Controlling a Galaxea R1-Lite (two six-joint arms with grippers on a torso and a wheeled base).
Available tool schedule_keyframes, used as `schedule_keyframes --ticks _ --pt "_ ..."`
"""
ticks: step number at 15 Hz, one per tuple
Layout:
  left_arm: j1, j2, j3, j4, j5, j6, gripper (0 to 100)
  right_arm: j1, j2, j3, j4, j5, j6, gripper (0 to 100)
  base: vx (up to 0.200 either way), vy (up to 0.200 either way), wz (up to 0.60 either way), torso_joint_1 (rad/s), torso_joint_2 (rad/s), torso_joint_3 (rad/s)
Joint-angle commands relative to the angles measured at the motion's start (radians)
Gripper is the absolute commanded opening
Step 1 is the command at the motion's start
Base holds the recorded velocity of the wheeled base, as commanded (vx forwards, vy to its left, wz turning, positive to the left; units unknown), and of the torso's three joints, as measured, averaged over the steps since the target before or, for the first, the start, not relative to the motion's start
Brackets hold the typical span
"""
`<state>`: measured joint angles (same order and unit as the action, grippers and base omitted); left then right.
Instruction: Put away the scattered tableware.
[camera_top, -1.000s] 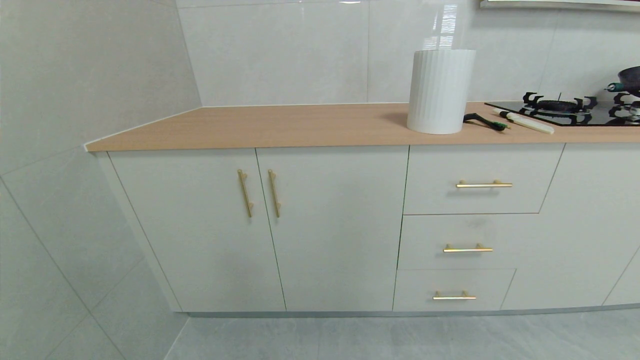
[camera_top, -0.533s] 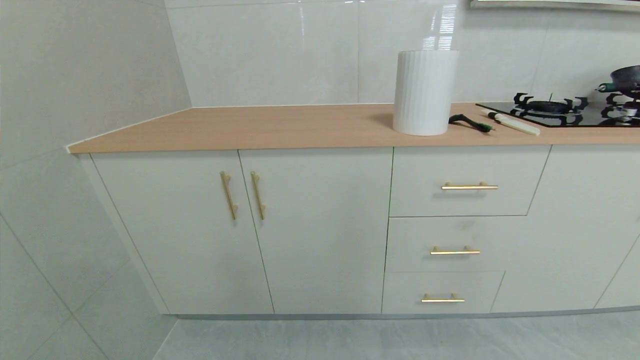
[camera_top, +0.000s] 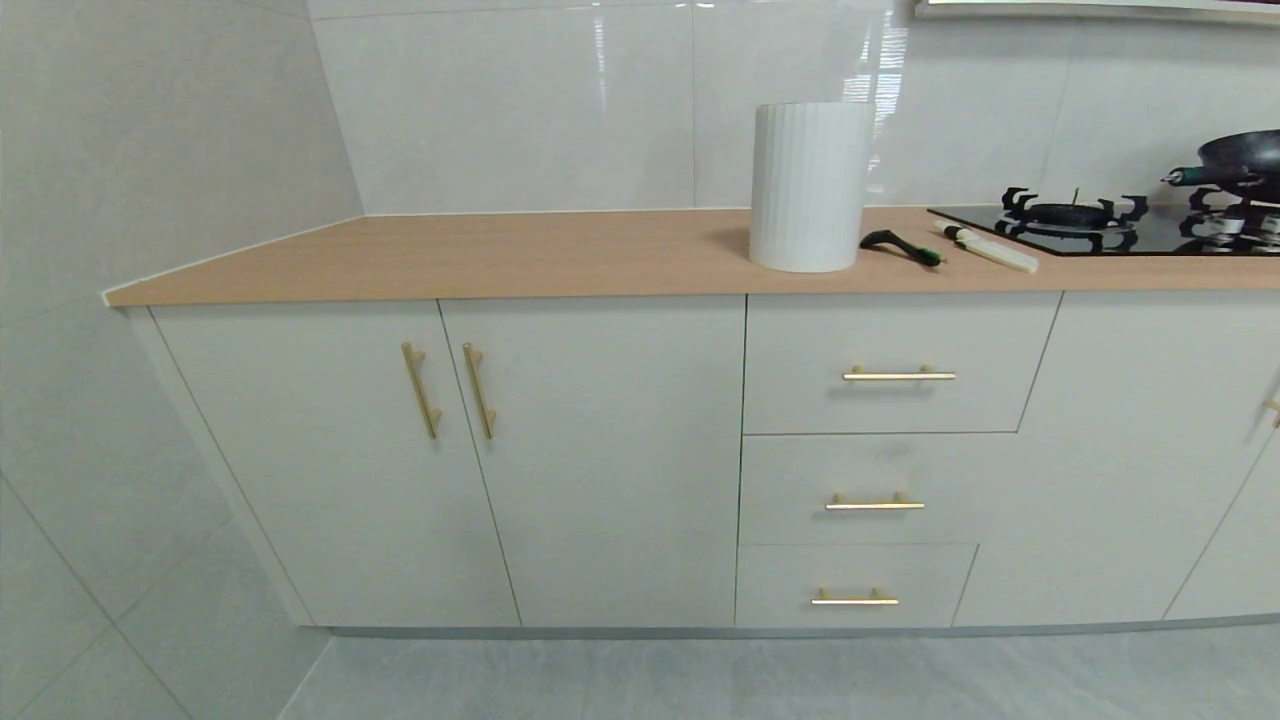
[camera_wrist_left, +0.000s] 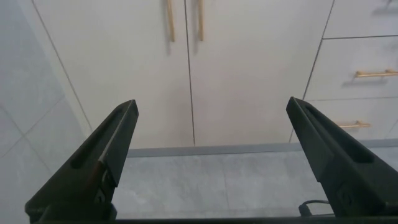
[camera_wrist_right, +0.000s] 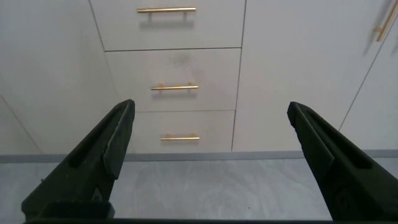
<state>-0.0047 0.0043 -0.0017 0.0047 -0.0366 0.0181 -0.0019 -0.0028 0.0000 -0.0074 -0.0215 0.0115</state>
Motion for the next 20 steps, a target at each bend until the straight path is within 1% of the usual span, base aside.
schedule_keyframes --ticks 1,6,12,20 --pt "0.0 0.002 0.0 0.0 0.0 0.0 100 0.0 0.003 0.0 0.0 0.0 -0.001 100 0.0 0.0 0.0 0.0 0.0 0.0" --pt "0.0 0.002 0.0 -0.002 0.0 0.002 100 0.0 0.003 0.0 0.0 0.0 -0.001 100 0.0 0.0 0.0 0.0 0.0 0.0" --pt "0.0 0.002 0.0 -0.002 0.0 0.002 100 0.0 0.003 0.0 0.0 0.0 0.001 100 0.2 0.0 0.0 0.002 0.0 0.001" --pt "0.0 0.002 0.0 -0.002 0.0 0.0 100 0.0 0.003 0.0 0.0 0.0 -0.001 100 0.0 0.0 0.0 0.0 0.0 0.0"
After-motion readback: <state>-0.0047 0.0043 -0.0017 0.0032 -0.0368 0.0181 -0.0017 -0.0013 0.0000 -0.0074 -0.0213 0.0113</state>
